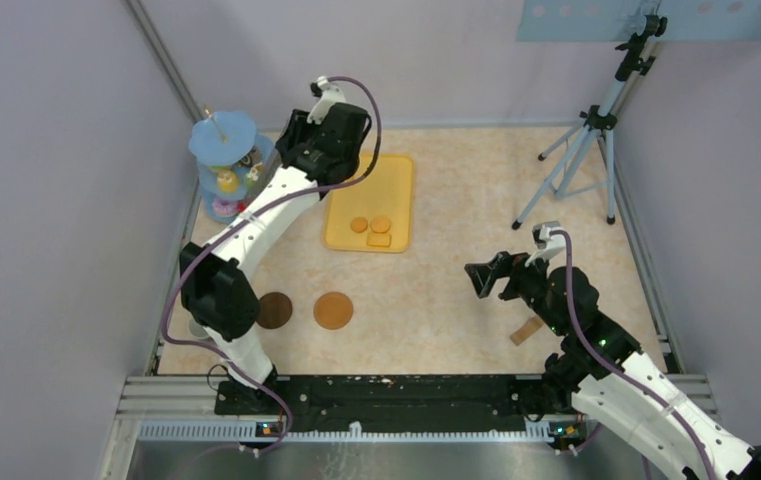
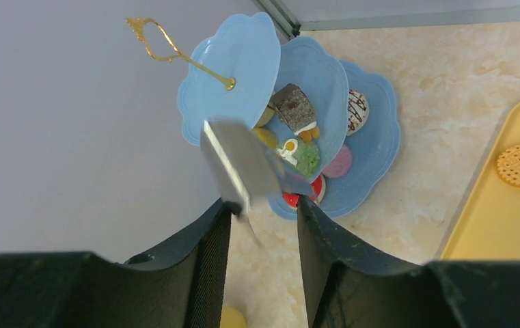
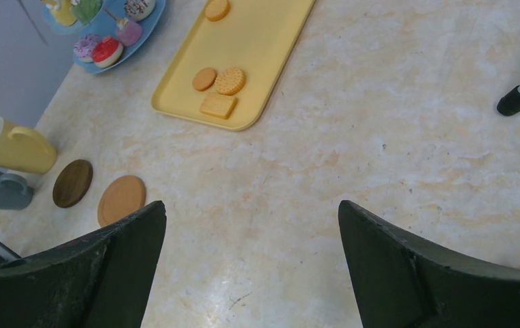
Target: Serve the afternoon tea
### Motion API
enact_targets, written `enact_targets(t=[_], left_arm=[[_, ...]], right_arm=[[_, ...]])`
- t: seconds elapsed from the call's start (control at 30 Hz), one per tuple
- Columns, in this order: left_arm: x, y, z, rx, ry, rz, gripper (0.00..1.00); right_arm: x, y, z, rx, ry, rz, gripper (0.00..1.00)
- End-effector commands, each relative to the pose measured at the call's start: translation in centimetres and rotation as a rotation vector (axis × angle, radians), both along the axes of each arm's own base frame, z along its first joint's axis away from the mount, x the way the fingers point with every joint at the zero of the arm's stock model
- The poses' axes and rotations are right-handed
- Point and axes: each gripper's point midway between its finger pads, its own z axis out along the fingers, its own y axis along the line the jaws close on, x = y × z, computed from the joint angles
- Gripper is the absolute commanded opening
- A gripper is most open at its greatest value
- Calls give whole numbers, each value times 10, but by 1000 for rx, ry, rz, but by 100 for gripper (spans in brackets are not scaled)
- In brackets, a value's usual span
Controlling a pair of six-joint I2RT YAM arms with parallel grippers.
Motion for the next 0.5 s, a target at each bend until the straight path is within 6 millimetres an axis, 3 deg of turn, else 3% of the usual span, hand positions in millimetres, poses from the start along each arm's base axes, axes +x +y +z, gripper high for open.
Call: enact_targets(t=[0.0, 0.2, 0.33, 0.47], left_arm=[[4, -10, 28, -3, -88, 0, 45], [6, -26, 37, -4, -110, -50, 43], [5, -37, 37, -22, -105, -88, 32], [10, -54, 24, -91, -74, -157, 23]], right_arm=[[2, 1, 8, 31, -24, -3, 94], [2, 1, 7, 31, -22, -3, 94], [2, 2, 6, 29, -19, -2, 94], [3, 2, 5, 29, -20, -2, 94]])
